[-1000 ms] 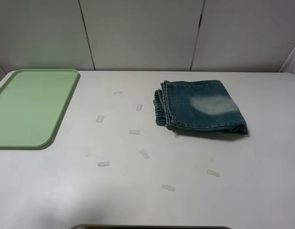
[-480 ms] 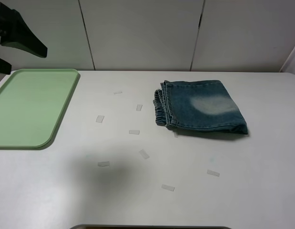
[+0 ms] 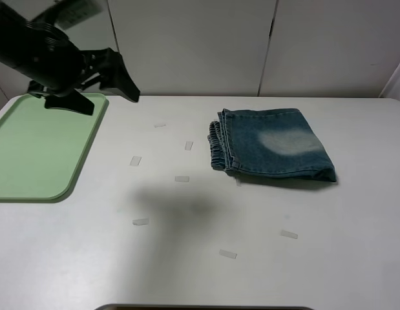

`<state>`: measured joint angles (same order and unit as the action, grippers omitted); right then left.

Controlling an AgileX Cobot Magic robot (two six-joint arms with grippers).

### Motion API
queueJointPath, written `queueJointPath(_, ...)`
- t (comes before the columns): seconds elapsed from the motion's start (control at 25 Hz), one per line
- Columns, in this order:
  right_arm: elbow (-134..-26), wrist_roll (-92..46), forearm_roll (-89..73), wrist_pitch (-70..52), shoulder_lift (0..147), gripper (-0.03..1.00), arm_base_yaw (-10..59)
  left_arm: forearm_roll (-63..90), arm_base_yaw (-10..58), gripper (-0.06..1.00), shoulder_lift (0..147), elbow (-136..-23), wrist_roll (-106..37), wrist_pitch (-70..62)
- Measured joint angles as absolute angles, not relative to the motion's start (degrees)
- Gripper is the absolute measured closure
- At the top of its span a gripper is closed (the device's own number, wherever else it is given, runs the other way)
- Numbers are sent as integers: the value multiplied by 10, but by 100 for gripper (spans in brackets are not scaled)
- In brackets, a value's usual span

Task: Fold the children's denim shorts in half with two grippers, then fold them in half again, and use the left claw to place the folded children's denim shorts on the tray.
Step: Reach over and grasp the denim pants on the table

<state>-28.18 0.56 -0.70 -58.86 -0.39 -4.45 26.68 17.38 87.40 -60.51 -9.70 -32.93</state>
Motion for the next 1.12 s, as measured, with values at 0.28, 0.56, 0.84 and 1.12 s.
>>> queueJointPath(0.28, -282, 6, -7, -589, -4, 27, -45, 190, 275, -4, 1005, -693, -4, -327)
queueJointPath(0.56, -282, 6, -7, -589, -4, 27, -45, 104, 343, -5, 1117, -798, 121, -322)
queueJointPath(0.84, -282, 6, -7, -589, -4, 27, -45, 25, 392, -5, 1225, -904, 226, -324)
queueJointPath(1.12, -282, 6, -7, -588, -4, 27, -45, -46, 423, -5, 1306, -1005, 309, -361)
